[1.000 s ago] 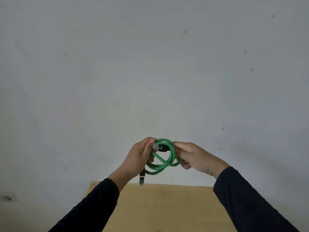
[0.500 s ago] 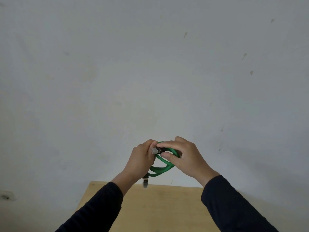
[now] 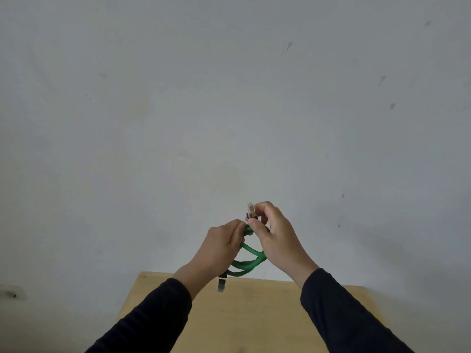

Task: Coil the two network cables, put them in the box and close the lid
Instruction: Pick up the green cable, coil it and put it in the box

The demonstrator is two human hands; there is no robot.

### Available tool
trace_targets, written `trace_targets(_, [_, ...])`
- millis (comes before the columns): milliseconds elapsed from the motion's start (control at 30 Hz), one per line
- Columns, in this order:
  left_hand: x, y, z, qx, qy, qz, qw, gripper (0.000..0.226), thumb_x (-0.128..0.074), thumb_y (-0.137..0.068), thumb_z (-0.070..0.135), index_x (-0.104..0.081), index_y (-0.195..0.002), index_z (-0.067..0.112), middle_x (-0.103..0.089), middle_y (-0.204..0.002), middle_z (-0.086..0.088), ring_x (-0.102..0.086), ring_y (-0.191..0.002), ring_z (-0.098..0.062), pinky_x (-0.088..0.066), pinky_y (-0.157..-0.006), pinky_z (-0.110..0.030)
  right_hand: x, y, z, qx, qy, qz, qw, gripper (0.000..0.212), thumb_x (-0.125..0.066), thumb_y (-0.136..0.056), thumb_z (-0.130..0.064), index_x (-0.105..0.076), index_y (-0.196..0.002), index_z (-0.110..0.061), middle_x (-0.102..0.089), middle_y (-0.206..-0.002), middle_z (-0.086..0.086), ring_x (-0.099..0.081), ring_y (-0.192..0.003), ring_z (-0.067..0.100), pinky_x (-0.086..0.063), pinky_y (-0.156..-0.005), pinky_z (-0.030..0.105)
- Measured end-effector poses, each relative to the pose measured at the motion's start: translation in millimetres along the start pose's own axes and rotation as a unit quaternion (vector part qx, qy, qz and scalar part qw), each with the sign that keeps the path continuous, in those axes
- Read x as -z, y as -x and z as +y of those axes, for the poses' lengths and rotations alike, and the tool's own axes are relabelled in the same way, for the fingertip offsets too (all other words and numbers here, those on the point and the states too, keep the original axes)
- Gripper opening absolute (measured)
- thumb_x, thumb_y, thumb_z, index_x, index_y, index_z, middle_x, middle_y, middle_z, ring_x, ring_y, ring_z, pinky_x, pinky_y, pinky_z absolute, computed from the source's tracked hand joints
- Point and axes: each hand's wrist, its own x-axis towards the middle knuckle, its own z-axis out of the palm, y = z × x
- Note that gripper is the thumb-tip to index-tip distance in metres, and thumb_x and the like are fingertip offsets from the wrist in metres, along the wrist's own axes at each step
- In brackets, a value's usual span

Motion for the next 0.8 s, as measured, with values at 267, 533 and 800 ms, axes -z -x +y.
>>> trace_targets(267, [-1.6,-19.6,-6.6,0.128,-0.003,-0.046,0.991,0.029,-0.037,-0.083,-0.003,-0.038,-0.058,0.013,-0.041,-0.053,0.000,-0.041,-0.052,-0.017,-0.036,-0.055,-0.029,-5.6,-3.3,-12.9,0.095,0.065,-0.082,0.990,0.013,-0.064,-0.084,-0.015,-0.062,-0.095,-0.022,-0.049,-0.092,0.001,-0.055,-0.092,0.015,-0.043,-0.083,0.018])
trace_targets(533, [18.0,-27.4,-3.5,0.161,0.226,-0.021,0.960,0.038,-0.035,-0.100,0.026,-0.050,-0.071,0.007,-0.045,-0.057,-0.002,-0.040,-0.049,-0.012,-0.034,-0.045,-0.019,10.8,-15.5,0.5,0.195,0.138,-0.123,0.963,0.022,-0.065,-0.080,-0.018,-0.072,-0.101,-0.022,-0.070,-0.095,-0.007,-0.036,-0.087,0.009,-0.037,-0.078,0.013])
trace_targets(800, [18.1,-25.6,-2.7,0.188,0.274,-0.023,0.943,0.039,-0.034,-0.101,0.025,-0.053,-0.071,0.010,-0.049,-0.043,0.009,-0.043,-0.036,-0.005,-0.035,-0.041,-0.017,8.9,-24.3,0.8,0.166,0.215,-0.112,0.956,0.016,-0.066,-0.079,-0.036,-0.073,-0.094,-0.032,-0.070,-0.085,-0.010,-0.038,-0.085,0.012,-0.039,-0.077,0.026])
